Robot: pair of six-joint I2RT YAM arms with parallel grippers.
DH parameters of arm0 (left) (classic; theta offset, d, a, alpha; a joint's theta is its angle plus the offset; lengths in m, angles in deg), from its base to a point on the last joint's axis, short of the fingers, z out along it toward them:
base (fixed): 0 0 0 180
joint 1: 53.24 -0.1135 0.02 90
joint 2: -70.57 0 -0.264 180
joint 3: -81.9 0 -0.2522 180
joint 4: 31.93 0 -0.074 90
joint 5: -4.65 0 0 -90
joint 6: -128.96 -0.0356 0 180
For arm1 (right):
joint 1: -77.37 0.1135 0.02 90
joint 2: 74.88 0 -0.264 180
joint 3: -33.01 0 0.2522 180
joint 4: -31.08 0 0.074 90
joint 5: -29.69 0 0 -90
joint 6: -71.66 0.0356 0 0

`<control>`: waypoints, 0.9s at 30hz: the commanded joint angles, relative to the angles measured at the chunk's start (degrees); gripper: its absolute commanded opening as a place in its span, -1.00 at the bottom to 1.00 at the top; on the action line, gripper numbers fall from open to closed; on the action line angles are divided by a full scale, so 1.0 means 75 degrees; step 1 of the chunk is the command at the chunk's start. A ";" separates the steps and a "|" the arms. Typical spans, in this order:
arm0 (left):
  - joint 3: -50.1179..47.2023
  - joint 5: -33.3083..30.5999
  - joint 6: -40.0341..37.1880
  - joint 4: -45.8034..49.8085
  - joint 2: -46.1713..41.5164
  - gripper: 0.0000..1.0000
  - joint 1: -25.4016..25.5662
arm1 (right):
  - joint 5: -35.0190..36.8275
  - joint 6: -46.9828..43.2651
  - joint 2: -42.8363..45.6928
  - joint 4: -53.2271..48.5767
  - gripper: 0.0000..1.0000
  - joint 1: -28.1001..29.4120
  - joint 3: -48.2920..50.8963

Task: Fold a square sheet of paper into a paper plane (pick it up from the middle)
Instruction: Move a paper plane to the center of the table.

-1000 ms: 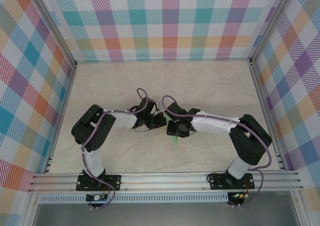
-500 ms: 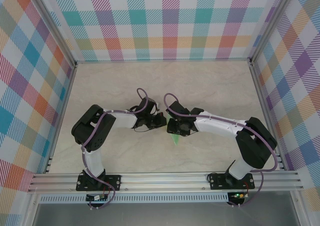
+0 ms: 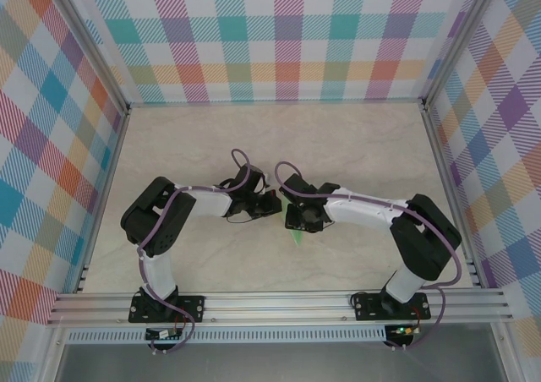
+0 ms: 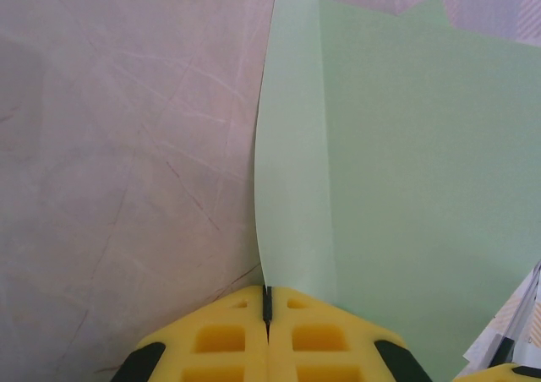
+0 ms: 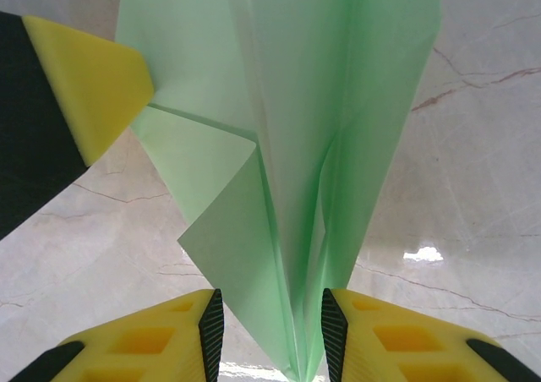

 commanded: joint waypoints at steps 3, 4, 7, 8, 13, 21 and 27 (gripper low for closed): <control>-0.0036 0.0069 -0.0053 -0.0023 0.0092 -1.00 -0.0100 | 0.0001 -0.0083 -0.0260 -0.0037 -0.24 0.0066 -0.0185; -0.0045 0.0081 -0.0042 -0.0032 0.0089 -1.00 -0.0106 | -0.0025 -0.0108 -0.0295 -0.0005 -0.24 0.0071 -0.0197; -0.0058 0.0081 -0.0054 -0.0035 0.0089 -1.00 -0.0100 | -0.0133 -0.0185 -0.0360 0.0118 -0.20 0.0064 -0.0203; -0.0070 0.0091 -0.0053 -0.0035 0.0086 -1.00 -0.0098 | -0.0152 -0.0196 -0.0382 0.0137 -0.19 0.0065 -0.0220; -0.0071 0.0099 -0.0053 -0.0046 0.0077 -1.00 -0.0101 | -0.0224 -0.0296 -0.0382 0.0248 -0.10 0.0065 -0.0206; -0.0070 0.0094 -0.0056 -0.0035 0.0075 -1.00 -0.0100 | -0.0246 -0.0382 -0.0305 0.0345 0.08 0.0065 -0.0113; -0.0089 0.0093 -0.0065 -0.0012 0.0076 -1.00 -0.0100 | -0.0115 -0.0300 -0.0496 0.0202 -0.02 0.0065 -0.0196</control>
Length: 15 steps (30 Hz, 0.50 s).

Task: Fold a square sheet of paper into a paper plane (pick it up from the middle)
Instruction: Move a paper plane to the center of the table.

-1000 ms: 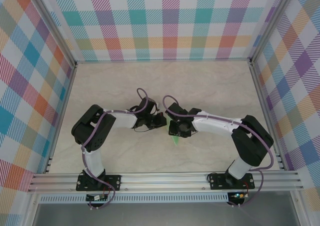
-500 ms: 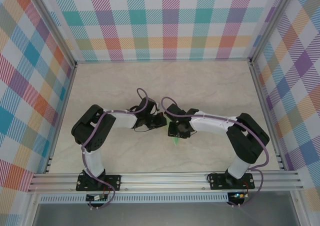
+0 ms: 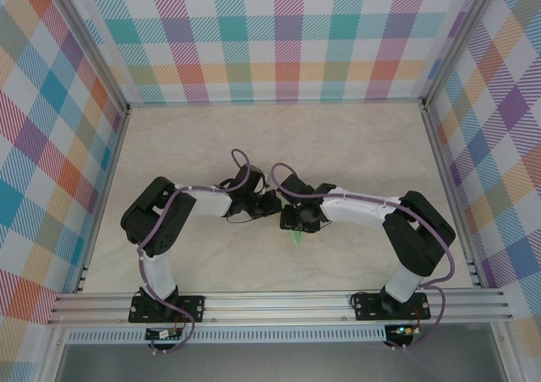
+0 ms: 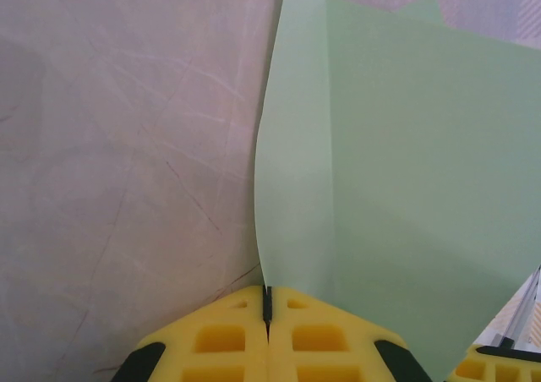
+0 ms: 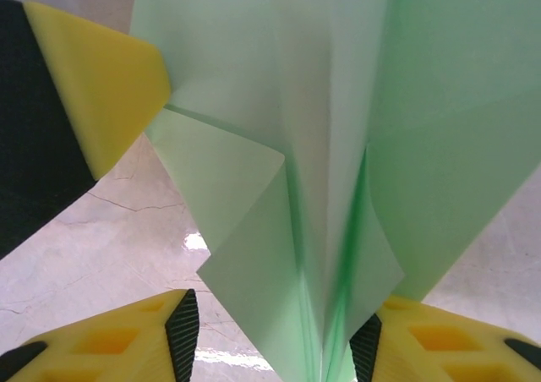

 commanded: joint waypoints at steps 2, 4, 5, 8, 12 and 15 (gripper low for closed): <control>-0.0088 0.0090 -0.0066 -0.0011 0.0075 -1.00 -0.0100 | 0.0191 -0.0010 -0.0207 -0.0227 -0.12 0.0066 -0.0190; -0.0104 0.0079 -0.0064 -0.0005 0.0062 -1.00 -0.0100 | 0.0338 0.0055 -0.0241 -0.0361 -0.22 0.0065 -0.0243; -0.0105 0.0079 -0.0067 0.0001 0.0050 -1.00 -0.0100 | 0.0403 0.0077 -0.0262 -0.0436 -0.25 0.0064 -0.0271; -0.0091 0.0046 -0.0081 0.0075 -0.0002 -1.00 -0.0100 | 0.0577 0.0149 -0.0357 -0.0667 -0.38 0.0065 -0.0360; -0.0009 -0.0002 -0.0091 0.0268 -0.0144 -0.84 -0.0100 | 0.0667 0.0188 -0.0430 -0.0800 -0.52 0.0065 -0.0402; 0.0108 -0.0110 -0.0063 0.0543 -0.0270 -0.58 -0.0100 | 0.0667 0.0162 -0.0466 -0.0811 -0.58 0.0064 -0.0414</control>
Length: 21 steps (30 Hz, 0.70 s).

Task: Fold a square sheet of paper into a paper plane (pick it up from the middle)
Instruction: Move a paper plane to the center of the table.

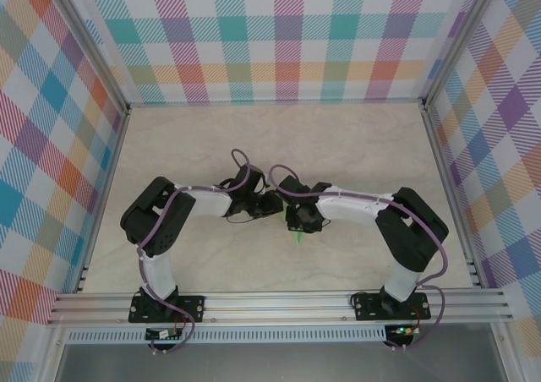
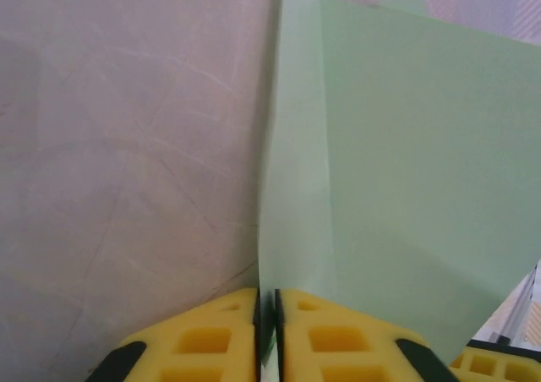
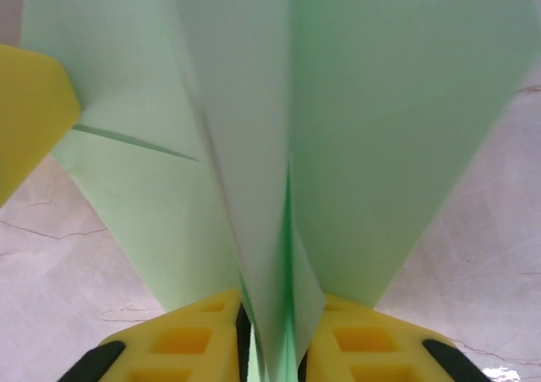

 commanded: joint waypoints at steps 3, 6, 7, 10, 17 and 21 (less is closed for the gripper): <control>0.0210 -0.0345 0.0008 0.0838 -0.0440 -0.28 -0.0120 | 0.0131 0.0027 -0.0150 -0.0294 -0.63 0.0077 -0.0239; 0.0171 -0.0687 0.0194 0.1037 -0.0747 0.00 -0.0198 | 0.0131 0.0018 -0.0229 -0.0343 -0.67 0.0080 -0.0297; 0.0143 -0.0827 0.0246 0.1141 -0.0865 0.07 -0.0247 | 0.0151 0.0004 -0.0254 -0.0389 -0.67 0.0077 -0.0322; 0.0062 -0.1340 0.0299 0.1537 -0.1212 0.19 -0.0367 | 0.0245 0.0004 -0.0279 -0.0487 -0.74 0.0085 -0.0380; -0.0187 -0.2945 0.0440 0.2661 -0.2223 0.42 -0.0659 | 0.0482 -0.0035 -0.0198 -0.0667 -0.84 0.0088 -0.0487; -0.0289 -0.3847 0.0486 0.3233 -0.2726 0.59 -0.0708 | 0.0497 -0.0097 -0.0317 -0.0697 -0.84 0.0088 -0.0564</control>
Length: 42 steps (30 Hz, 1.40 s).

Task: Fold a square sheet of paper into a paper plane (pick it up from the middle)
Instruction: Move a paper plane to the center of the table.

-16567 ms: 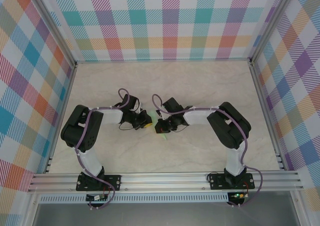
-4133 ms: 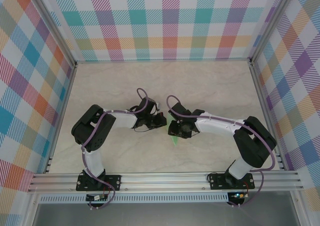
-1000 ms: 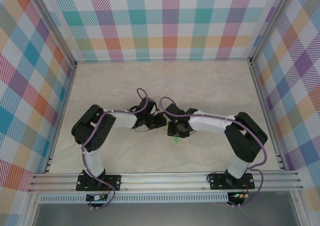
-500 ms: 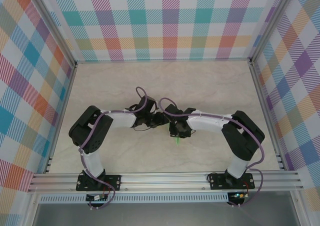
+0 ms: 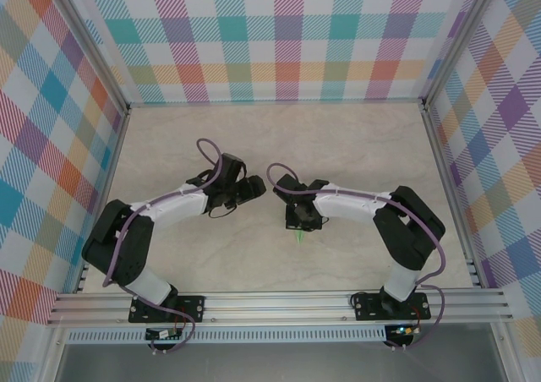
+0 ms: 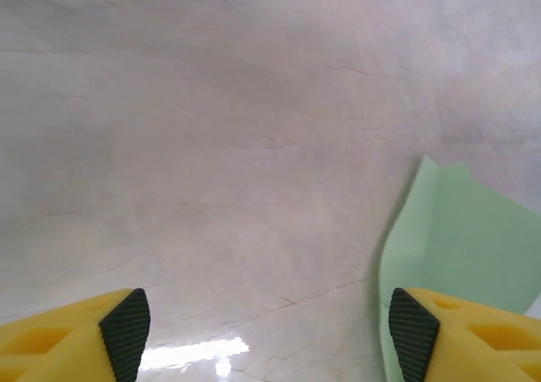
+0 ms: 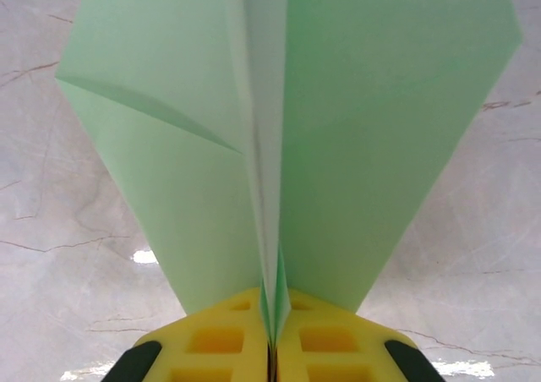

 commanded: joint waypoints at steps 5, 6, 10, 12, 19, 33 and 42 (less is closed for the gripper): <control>-0.0295 -0.1293 0.0124 0.1105 -0.0564 0.76 -0.0204 | 0.0055 -0.0044 -0.0374 -0.0167 -0.73 0.0049 -0.0218; -0.0318 -0.1285 0.0150 0.1093 -0.0579 0.78 -0.0234 | 0.0048 -0.0030 -0.0393 -0.0158 -0.71 0.0048 -0.0212; -0.0398 -0.1179 0.0168 0.1066 -0.0580 0.84 -0.0322 | 0.0019 -0.0005 -0.0473 -0.0151 -0.69 0.0048 -0.0212; -0.0421 -0.1135 0.0165 0.1054 -0.0591 0.85 -0.0345 | 0.0004 0.0004 -0.0520 -0.0149 -0.69 0.0048 -0.0212; -0.0474 -0.1079 0.0141 0.1077 -0.0605 0.89 -0.0416 | -0.0027 0.0128 -0.0731 -0.0194 -0.71 0.0047 -0.0192; -0.0637 -0.1467 0.0017 0.1711 -0.1220 1.00 -0.0719 | 0.0616 -0.0990 -0.0584 -0.0467 -0.80 -0.0229 -0.1770; -0.0904 -0.1536 -0.0054 0.1954 -0.1752 1.00 -0.0966 | 0.0077 -0.1874 -0.2023 -0.0475 -0.78 -0.0770 -0.3491</control>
